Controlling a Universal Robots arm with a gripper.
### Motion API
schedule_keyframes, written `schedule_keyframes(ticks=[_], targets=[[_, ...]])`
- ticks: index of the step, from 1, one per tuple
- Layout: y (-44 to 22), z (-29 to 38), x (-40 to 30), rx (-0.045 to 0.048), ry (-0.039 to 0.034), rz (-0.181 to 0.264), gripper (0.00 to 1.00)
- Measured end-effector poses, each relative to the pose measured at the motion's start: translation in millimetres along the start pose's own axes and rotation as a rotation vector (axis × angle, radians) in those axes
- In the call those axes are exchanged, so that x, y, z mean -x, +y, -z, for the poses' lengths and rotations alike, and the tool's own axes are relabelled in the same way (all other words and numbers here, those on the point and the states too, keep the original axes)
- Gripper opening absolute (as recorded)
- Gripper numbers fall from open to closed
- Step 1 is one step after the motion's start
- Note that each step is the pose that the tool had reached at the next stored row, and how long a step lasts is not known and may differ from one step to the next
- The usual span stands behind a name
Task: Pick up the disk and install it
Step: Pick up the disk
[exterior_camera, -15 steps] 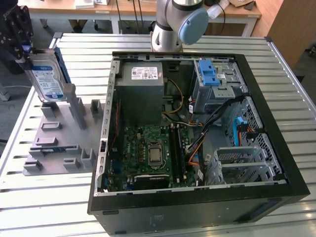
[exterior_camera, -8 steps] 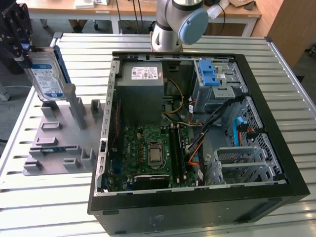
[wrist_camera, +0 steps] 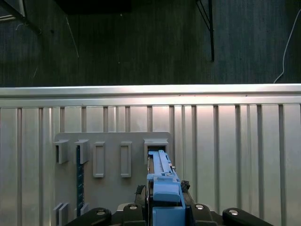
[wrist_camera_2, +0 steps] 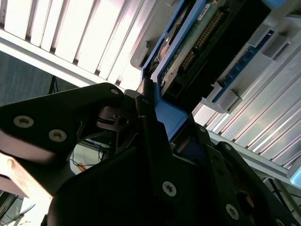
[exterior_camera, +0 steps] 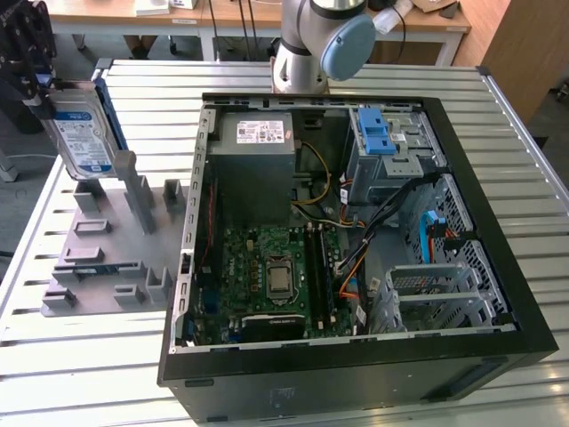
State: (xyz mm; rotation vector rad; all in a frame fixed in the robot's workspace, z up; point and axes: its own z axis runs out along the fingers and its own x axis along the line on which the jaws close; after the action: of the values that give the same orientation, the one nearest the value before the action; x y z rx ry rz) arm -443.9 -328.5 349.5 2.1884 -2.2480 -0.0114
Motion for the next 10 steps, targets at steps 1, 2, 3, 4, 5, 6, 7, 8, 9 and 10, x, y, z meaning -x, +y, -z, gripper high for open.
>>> schedule_keyframes(ticks=[1, 2, 3, 4, 5, 6, 7, 8, 9, 10], targets=[[0.0, 0.6, 0.0, 0.0000, 0.0000, 0.000, 0.36], [0.0, 1.3, 0.0, 0.0001, 0.0000, 0.000, 0.36], [0.0, 2.0, 0.0, 0.0001, 0.0001, 0.000, 0.36], [0.0, 2.7, 0.0, 0.0001, 0.0000, 0.000, 0.36], [0.0, 3.4, 0.0, 0.0001, 0.0001, 0.000, 0.36], [0.0, 4.1, 0.0, 0.0001, 0.0001, 0.000, 0.36], [0.1, 4.6, 0.0, 0.0000, 0.0000, 0.000, 0.36], [0.0, 5.2, 0.0, -0.0001, 0.0000, 0.000, 0.36], [0.0, 5.8, 0.0, 0.0000, 0.0000, 0.000, 0.36], [0.0, 6.4, 0.0, 0.0001, 0.0001, 0.000, 0.36]])
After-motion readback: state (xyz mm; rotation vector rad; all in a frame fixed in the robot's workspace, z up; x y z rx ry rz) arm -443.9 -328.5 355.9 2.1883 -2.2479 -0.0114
